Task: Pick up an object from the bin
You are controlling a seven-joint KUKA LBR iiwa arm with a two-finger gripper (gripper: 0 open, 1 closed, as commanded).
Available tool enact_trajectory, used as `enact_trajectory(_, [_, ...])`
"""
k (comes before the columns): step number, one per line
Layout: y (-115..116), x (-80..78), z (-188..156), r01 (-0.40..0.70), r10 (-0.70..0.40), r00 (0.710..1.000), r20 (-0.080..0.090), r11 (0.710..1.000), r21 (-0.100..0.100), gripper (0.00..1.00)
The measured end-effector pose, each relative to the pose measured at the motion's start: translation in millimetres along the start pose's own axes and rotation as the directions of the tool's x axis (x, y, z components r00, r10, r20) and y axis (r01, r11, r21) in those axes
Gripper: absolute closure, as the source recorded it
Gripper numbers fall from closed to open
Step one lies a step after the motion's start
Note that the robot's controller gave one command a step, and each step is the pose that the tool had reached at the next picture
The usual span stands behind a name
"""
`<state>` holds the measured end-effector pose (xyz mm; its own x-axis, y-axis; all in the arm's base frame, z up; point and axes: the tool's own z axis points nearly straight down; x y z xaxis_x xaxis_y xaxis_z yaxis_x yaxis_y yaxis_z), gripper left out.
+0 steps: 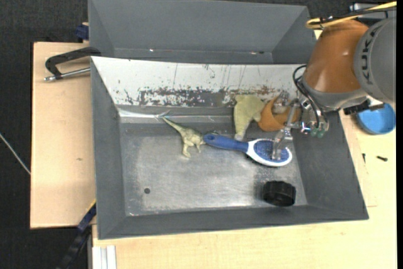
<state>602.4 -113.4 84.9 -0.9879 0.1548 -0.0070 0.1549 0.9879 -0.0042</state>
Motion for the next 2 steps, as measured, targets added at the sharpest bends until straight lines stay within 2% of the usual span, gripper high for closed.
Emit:
enact_trajectory(1, [54.7,4.0,-1.6,0.391,-0.391,0.92,0.009,0.92,0.015,0.0])
enact_trajectory(2, [54.1,5.0,-2.8,0.388,-0.388,0.922,0.003,0.922,0.012,1.0])
